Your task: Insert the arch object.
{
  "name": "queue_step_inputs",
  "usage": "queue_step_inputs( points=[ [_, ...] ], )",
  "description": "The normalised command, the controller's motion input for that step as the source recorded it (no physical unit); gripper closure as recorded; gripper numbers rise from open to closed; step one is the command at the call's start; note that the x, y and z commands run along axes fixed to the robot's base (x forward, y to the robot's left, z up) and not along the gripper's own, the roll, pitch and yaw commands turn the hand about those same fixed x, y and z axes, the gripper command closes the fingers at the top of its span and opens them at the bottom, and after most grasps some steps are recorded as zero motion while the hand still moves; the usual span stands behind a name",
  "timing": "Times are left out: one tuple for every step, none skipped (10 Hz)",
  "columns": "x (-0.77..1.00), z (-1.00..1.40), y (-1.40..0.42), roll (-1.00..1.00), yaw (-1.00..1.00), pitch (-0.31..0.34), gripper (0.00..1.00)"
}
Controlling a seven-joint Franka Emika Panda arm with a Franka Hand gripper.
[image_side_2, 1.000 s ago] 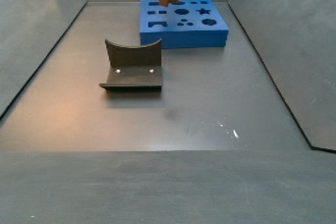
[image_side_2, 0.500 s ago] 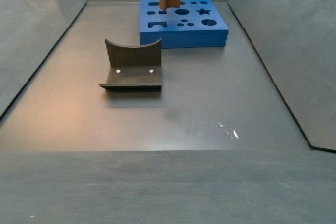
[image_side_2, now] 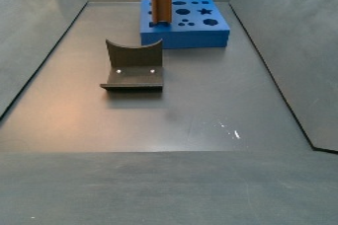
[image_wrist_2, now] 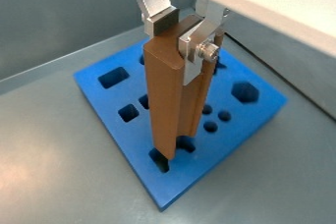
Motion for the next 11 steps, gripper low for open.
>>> queue_step_inputs(
  points=[
    [0.23,-0.19,0.17,0.00,-0.73,0.007,1.00],
    [0.17,-0.19,0.18,0.00,-0.69,0.006,1.00],
    [0.02,-0.18,0.10,0.00,-0.44,0.020,1.00],
    [-0.04,-0.18,0.03,0.01,-0.03,-0.017,1.00],
    [0.00,-0.29,0.00,0.00,-0.09,-0.067,1.00],
    [0.00,-0.30,-0.01,0.00,-0.16,-0.063,1.00],
    [0.00,-0.31,0.00,0.02,-0.15,-0.066,1.00],
    [-0.03,-0.21,0.00,0.02,-0.16,-0.001,1.00],
    [-0.06,-0.18,0.00,0.02,-0.22,0.000,1.00],
    [-0.16,-0.21,0.03,0.02,-0.28,0.000,1.00],
    [-0.31,-0.22,0.09,0.04,-0.39,-0.007,1.00]
  ],
)
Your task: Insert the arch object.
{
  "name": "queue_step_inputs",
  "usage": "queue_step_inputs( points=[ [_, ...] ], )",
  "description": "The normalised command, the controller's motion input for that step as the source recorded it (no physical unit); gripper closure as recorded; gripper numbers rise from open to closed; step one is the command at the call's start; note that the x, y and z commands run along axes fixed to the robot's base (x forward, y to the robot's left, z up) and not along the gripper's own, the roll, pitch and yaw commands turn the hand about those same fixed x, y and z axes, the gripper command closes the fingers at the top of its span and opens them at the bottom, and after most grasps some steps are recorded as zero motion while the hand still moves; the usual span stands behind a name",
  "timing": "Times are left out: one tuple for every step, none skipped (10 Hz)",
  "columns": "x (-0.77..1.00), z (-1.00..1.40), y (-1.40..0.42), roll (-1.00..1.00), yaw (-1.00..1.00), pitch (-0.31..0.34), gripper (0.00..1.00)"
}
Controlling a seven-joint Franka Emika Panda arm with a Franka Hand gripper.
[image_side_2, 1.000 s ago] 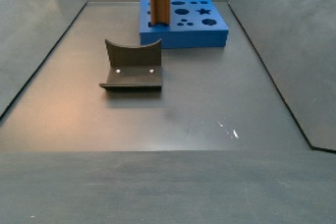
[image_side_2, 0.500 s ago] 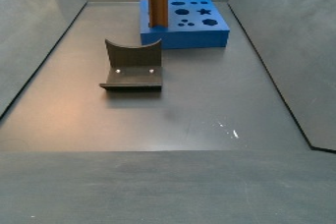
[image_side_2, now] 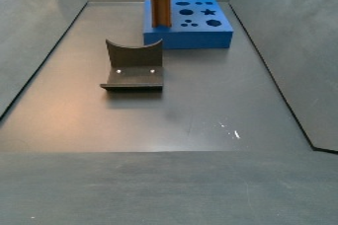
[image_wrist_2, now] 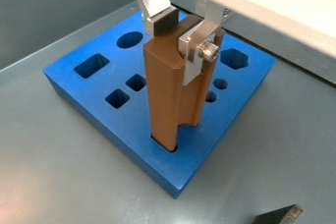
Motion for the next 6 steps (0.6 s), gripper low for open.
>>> queue_step_inputs(
  points=[
    [-0.27,-0.16,0.09,0.01,-0.32,-0.020,1.00],
    [-0.09,-0.11,0.03,0.00,-0.06,-0.021,1.00],
    [-0.02,-0.14,0.03,0.00,0.00,-0.047,1.00],
    [-0.05,-0.10,0.00,0.00,0.00,-0.049,1.00],
    [0.00,-0.09,0.11,-0.11,0.00,-0.091,1.00],
    [0.00,0.00,0.02,-0.04,0.00,0.000,1.00]
  ],
)
